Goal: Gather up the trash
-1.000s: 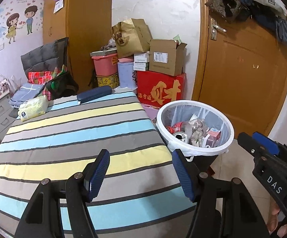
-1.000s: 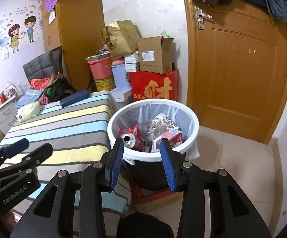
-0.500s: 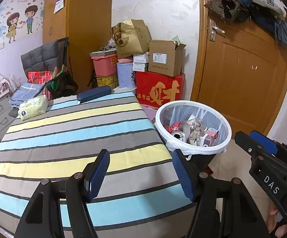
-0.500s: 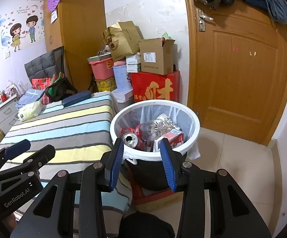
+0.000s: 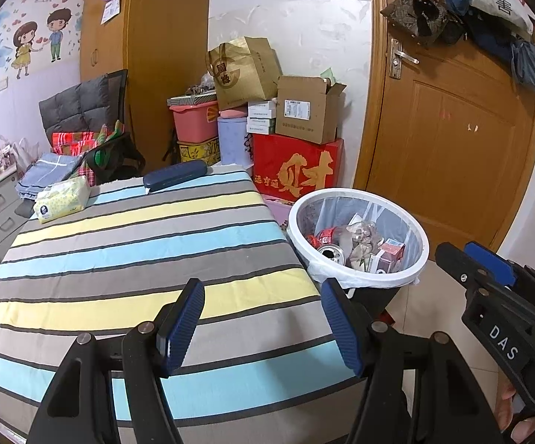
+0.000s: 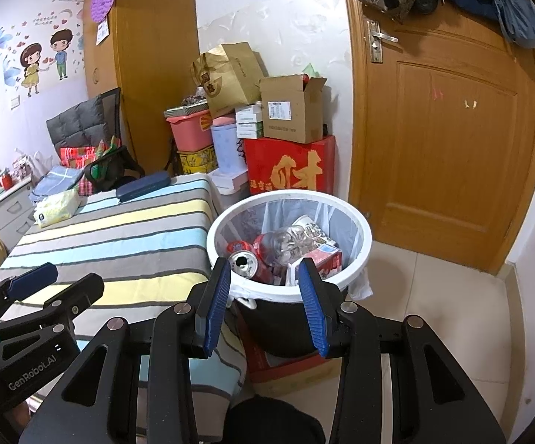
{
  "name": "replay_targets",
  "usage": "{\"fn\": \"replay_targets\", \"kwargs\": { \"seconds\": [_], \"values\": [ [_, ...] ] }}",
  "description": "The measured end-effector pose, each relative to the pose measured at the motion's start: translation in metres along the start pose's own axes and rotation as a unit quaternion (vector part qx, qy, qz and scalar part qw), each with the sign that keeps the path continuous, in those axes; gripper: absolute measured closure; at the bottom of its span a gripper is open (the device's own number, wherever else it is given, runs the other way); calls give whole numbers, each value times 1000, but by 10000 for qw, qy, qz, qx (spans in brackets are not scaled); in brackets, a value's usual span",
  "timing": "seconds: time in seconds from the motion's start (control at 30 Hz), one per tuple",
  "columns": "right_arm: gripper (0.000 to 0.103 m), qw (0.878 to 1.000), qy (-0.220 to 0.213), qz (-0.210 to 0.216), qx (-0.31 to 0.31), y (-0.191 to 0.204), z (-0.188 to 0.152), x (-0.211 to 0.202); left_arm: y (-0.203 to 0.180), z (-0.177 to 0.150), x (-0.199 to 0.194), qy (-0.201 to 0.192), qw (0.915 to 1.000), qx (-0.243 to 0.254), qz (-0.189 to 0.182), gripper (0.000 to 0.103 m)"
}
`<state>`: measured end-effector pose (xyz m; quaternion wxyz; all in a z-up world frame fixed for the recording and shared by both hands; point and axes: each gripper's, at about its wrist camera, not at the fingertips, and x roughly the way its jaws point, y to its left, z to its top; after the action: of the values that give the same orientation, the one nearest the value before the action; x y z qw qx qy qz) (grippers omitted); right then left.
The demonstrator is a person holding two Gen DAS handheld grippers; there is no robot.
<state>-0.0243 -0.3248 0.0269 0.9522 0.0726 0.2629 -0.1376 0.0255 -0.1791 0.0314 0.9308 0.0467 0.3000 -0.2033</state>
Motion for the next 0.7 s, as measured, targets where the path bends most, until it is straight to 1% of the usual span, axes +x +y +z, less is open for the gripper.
{"fn": "replay_targets", "kwargs": {
  "seconds": [0.7],
  "values": [
    [63,10000,9,11,-16,2,1,-1,3,-2,0,50,9999,-90,0,38]
  ]
}}
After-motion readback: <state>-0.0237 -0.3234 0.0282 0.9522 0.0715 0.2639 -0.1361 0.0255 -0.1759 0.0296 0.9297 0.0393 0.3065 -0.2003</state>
